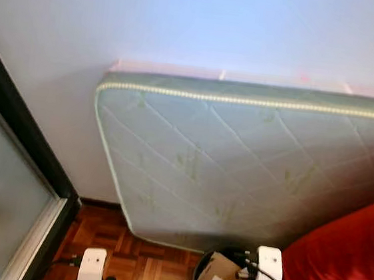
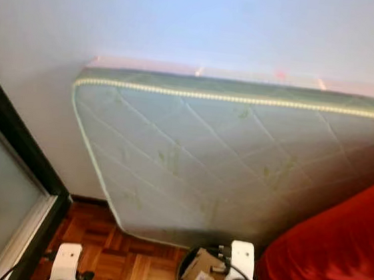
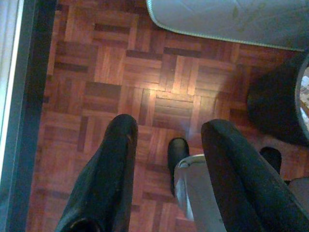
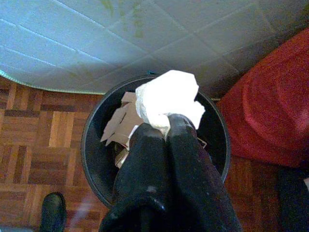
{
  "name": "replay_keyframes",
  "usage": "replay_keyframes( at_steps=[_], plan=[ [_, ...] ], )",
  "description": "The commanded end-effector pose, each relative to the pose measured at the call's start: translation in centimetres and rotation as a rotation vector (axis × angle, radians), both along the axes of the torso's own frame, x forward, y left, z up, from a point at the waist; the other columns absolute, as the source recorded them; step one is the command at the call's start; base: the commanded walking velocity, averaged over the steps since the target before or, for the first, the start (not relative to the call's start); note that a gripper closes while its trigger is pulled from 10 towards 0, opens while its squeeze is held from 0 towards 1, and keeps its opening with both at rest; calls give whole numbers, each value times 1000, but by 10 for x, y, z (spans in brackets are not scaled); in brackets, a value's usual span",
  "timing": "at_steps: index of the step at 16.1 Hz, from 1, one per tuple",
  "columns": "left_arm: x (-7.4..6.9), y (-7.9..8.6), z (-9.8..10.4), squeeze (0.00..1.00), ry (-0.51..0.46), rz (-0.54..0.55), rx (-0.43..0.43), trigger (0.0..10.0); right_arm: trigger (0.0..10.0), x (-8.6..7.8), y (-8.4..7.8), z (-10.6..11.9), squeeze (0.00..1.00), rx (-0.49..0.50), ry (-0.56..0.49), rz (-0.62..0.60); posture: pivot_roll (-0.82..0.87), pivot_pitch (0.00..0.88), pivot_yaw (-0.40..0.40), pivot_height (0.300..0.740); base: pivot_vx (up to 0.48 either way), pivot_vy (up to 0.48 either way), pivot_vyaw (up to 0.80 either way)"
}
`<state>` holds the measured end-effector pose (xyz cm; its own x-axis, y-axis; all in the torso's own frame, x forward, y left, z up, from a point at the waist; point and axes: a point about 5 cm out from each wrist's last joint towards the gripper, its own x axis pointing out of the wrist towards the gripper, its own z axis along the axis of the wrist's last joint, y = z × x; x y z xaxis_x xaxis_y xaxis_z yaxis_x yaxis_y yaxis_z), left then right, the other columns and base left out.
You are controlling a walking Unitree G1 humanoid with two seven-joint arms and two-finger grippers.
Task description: Clean up the room
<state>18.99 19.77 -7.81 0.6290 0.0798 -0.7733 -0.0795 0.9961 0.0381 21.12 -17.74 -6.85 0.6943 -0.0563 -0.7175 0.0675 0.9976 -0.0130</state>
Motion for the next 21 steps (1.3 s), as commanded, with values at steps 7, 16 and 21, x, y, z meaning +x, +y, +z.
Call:
replay_keyframes(
  at_steps=[7,16,21],
  plan=[
    [-7,2,-4,0,25,11,-1,10000,10000,5,1,3,0,-8,-13,3,-8,26,27,690,0,0,0],
    [-10,1,-5,0,18,18,-8,10000,10000,16,10,9,0,15,-55,50,4,49,17,635,0,0,0],
    [-13,0,-5,0,8,17,-12,10000,10000,49,17,32,0,41,-136,109,13,71,12,635,0,0,0]
  ],
)
